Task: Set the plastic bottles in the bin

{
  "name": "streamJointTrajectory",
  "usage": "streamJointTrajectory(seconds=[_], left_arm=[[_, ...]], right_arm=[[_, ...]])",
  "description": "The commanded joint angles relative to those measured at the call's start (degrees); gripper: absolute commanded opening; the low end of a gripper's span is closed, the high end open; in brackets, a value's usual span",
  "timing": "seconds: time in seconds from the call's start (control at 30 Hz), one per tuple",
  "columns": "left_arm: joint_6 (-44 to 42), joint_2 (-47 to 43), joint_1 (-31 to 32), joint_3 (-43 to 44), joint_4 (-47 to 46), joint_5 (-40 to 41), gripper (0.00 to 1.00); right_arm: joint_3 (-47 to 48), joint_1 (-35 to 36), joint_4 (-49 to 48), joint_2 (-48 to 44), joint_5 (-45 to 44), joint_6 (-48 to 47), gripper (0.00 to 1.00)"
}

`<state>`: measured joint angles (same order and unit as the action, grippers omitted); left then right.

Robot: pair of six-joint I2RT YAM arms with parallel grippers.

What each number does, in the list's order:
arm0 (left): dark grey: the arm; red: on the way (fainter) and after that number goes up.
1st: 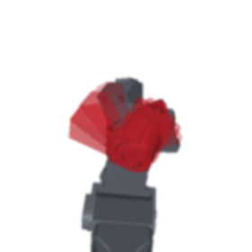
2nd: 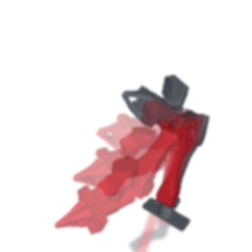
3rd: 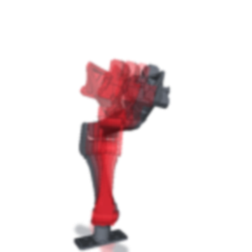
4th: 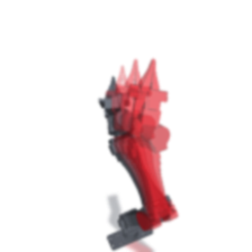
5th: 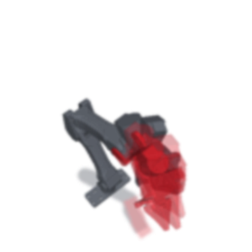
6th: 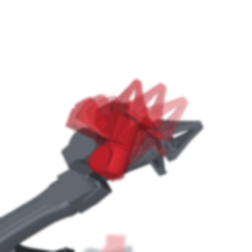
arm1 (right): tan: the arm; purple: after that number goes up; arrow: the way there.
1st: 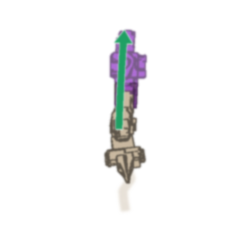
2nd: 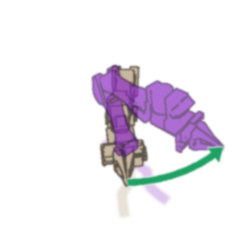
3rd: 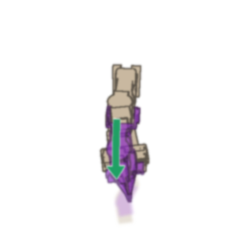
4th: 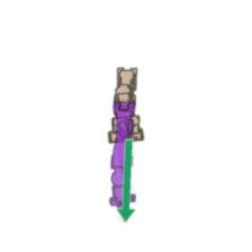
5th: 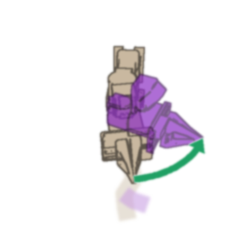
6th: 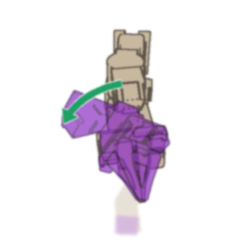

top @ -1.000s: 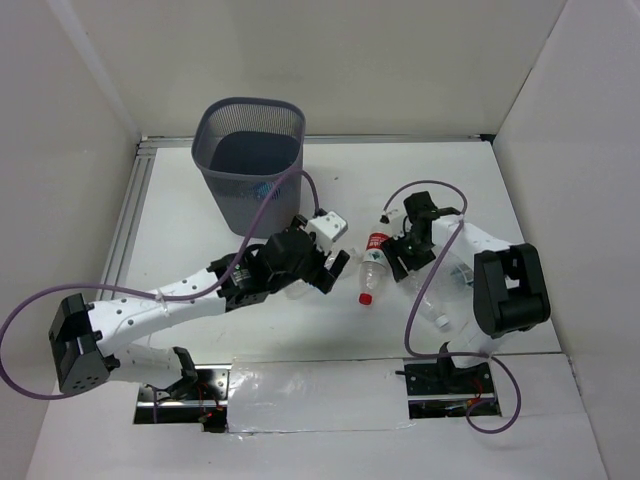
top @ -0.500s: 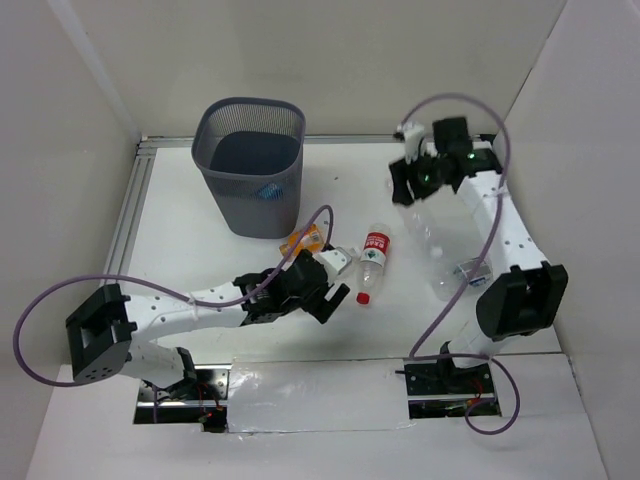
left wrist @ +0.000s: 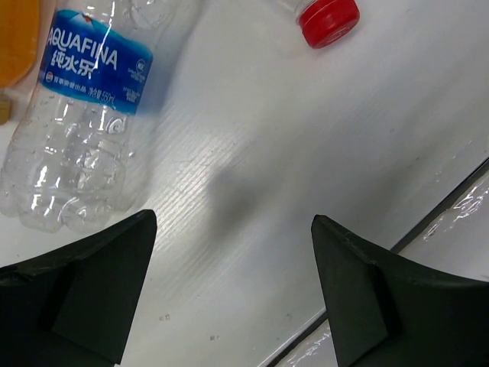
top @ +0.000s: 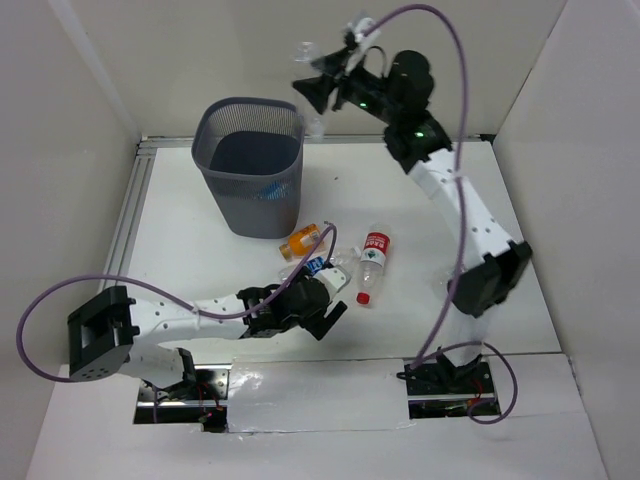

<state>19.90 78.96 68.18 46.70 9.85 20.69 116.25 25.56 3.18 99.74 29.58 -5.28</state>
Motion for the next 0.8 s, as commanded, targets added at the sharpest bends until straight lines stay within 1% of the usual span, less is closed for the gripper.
streamJointTrajectory(seconds=[0.0,0.03,0.07,0.1,0.13,0.17,0.2,0.23,0.27,0.3,0.33,0.37,0.43,0.47,0.5,0.57,0.63,0.67,0.7,0.73,0.77], left_arm=[[3.74,-3.19,0.81,-0.55,-0.36,3.56,0.95],[4.26,-3.2,1.59,-0.55,0.17,3.57,0.95],[4.27,-3.2,1.6,-0.55,0.17,4.18,0.95],[4.27,-3.72,2.12,-0.55,0.17,4.19,0.95],[4.27,-3.72,2.13,-0.55,0.17,4.71,0.95],[4.27,-3.72,2.13,-0.55,0.17,5.32,0.95],[3.4,-3.72,2.13,-0.55,0.17,5.33,0.95],[2.17,-3.72,2.13,0.05,0.17,6.29,0.95],[1.46,-2.94,2.13,0.93,0.17,6.29,0.95],[0.41,-1.63,2.13,1.46,0.17,6.82,0.96],[-1.25,-0.83,2.13,2.86,-0.44,8.21,0.96],[-2.22,1.35,2.13,3.48,-0.96,8.92,0.98],[-5.12,4.0,1.61,4.71,-1.5,9.54,0.98],[-5.92,5.32,0.38,6.11,-2.19,9.55,0.98],[-6.62,6.63,-0.32,6.91,-2.2,9.55,0.98],[-8.91,9.89,-2.16,8.66,-3.77,9.02,0.97],[-10.23,12.0,-3.58,9.99,-5.01,8.41,0.95],[-10.93,13.14,-4.98,11.47,-5.01,8.4,0.95],[-10.94,15.5,-5.69,12.36,-5.01,9.01,0.94],[-11.46,16.57,-6.3,13.06,-5.01,9.02,0.94],[-11.46,17.54,-6.92,13.68,-5.01,9.72,0.94]], right_arm=[[9.41,6.15,-9.77,7.11,-2.51,2.3,0.08],[12.13,8.6,-9.77,11.05,-2.51,2.29,0.08],[17.82,9.5,-7.77,13.17,-3.38,2.29,0.08],[20.57,10.12,-6.62,15.28,-3.39,2.29,0.09],[25.04,10.82,-5.22,19.39,-3.39,2.99,0.11],[26.47,10.82,-2.77,21.0,-3.39,3.86,0.13],[27.01,10.83,-2.04,22.32,-3.91,4.39,0.28],[26.23,10.83,-0.99,23.73,-3.92,5.1,0.44],[25.53,10.83,-0.2,23.74,-3.31,5.1,0.62],[24.83,10.83,0.5,23.74,-4.0,4.15,0.76],[24.04,10.83,1.12,23.74,-4.62,4.14,0.96],[23.51,10.83,2.43,22.61,-4.62,4.14,1.0],[23.5,8.55,4.46,21.2,-5.67,3.43,1.0],[22.89,7.67,6.47,19.02,-6.55,2.91,1.0],[22.28,6.53,7.53,17.69,-9.25,2.91,1.0],[20.35,2.05,10.16,13.31,-10.51,2.3,1.0],[14.12,-2.07,14.65,9.96,-9.12,2.29,1.0],[11.14,-6.53,15.88,8.03,-7.71,1.68,1.0],[3.8,-8.75,17.02,3.92,-5.78,0.89,1.0],[-0.45,-10.86,18.6,1.53,-3.33,-0.16,1.0],[-4.76,-12.54,18.62,-0.76,-3.3,-1.21,1.0]])
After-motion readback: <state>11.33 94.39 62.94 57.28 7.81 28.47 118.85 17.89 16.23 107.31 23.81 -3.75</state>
